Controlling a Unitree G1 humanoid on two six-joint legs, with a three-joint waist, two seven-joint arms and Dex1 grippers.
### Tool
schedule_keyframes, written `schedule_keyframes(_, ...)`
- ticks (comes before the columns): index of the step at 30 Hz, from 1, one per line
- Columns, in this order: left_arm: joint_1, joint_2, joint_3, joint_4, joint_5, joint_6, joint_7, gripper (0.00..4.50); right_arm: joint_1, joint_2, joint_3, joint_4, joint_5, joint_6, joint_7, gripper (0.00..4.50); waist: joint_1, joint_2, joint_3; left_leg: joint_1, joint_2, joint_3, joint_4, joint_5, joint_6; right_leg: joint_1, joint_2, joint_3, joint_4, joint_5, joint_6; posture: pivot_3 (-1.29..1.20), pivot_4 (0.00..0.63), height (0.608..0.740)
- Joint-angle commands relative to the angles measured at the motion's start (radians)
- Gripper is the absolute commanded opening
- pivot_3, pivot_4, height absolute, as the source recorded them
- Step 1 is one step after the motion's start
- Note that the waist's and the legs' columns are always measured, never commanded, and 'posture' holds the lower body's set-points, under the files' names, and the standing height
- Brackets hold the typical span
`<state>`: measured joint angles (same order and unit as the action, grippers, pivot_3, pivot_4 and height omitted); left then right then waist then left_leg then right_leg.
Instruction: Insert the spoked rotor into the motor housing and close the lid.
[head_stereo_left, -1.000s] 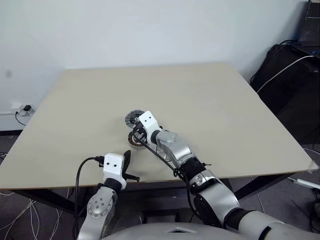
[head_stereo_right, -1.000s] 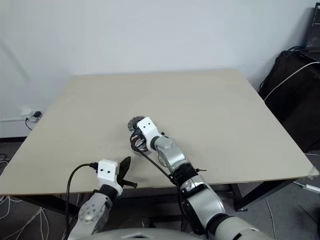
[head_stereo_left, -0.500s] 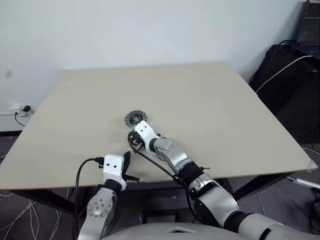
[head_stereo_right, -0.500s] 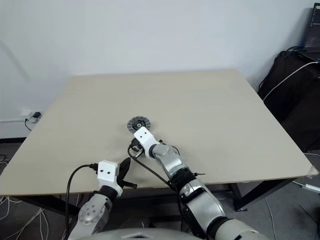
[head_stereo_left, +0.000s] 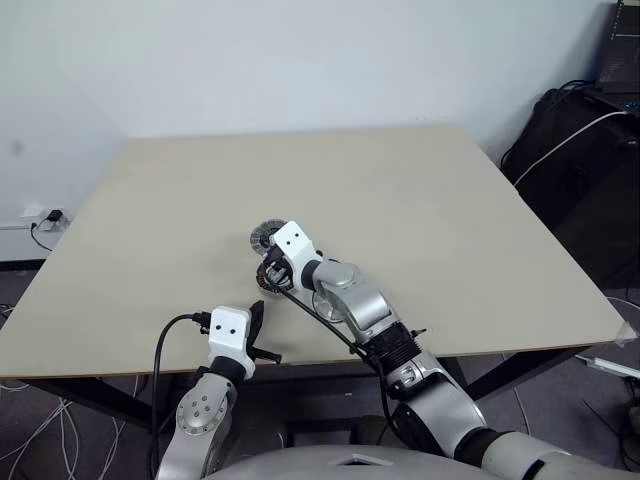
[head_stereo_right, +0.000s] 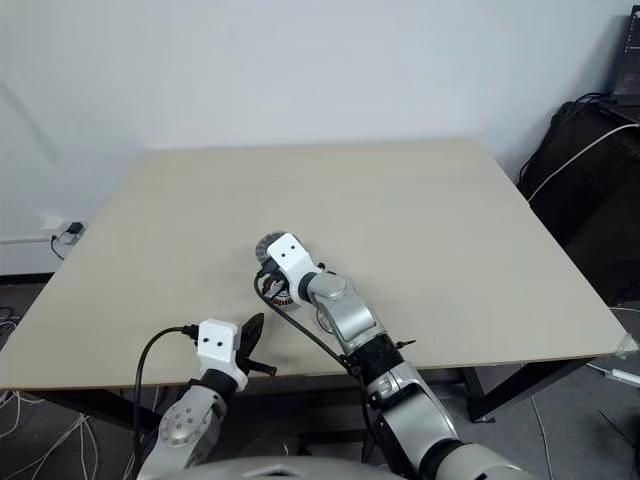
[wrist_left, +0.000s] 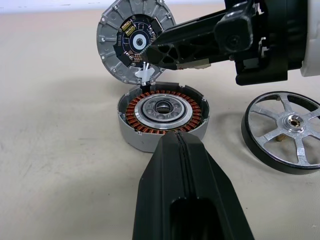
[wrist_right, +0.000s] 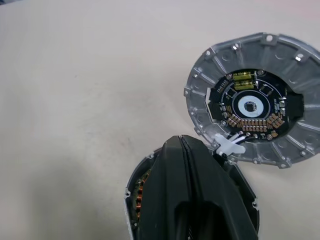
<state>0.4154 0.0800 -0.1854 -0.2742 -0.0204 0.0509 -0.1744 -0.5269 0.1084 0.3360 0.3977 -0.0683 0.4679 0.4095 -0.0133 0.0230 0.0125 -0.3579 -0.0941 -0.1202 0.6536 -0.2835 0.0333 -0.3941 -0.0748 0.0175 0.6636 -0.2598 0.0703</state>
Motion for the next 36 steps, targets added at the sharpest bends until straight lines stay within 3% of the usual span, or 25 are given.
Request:
schedule_keyframes(1,-0.010,-0.003,0.002,-0.011,-0.005,-0.016,0.002,0.00,-0.025,0.021,-0.005,0.042,-0.005,-0.031,-0.028,0.03,0.000,0.000,0.000,0.000,0.000,0.000,0.000,0.000,0.000,0.000,0.000,0.000,0.000,0.000,0.000,0.00,0.000,0.740)
schedule_keyframes(13,0.000,-0.005,0.005,-0.021,-0.004,-0.018,0.012,0.00,-0.142,0.059,-0.042,0.379,-0.027,-0.156,-0.126,0.03,0.000,0.000,0.000,0.000,0.000,0.000,0.000,0.000,0.000,0.000,0.000,0.000,0.000,0.000,0.000,0.00,0.000,0.740)
schedule_keyframes(20,0.001,-0.003,0.005,-0.021,-0.005,-0.020,0.012,0.00,-0.158,0.047,-0.059,0.434,-0.024,-0.191,-0.133,0.03,-0.001,0.001,0.000,0.000,0.000,0.000,0.000,0.001,-0.001,0.000,0.000,0.000,0.001,0.000,-0.001,0.00,0.000,0.740)
schedule_keyframes(27,-0.004,0.000,0.001,-0.018,-0.006,-0.018,0.006,0.00,-0.103,0.045,-0.054,0.296,-0.001,-0.176,-0.083,0.03,-0.004,0.001,0.000,0.000,0.000,0.000,0.000,0.001,-0.001,0.000,0.001,0.000,0.000,0.001,-0.001,0.00,0.000,0.740)
schedule_keyframes(36,0.005,0.000,0.008,-0.025,-0.009,-0.014,0.007,0.00,0.123,-0.094,-0.096,-0.301,0.090,0.067,0.030,0.03,0.008,-0.001,0.000,-0.001,-0.001,-0.001,-0.002,0.001,0.000,0.000,-0.001,-0.001,-0.002,0.001,-0.001,0.00,0.000,0.740)
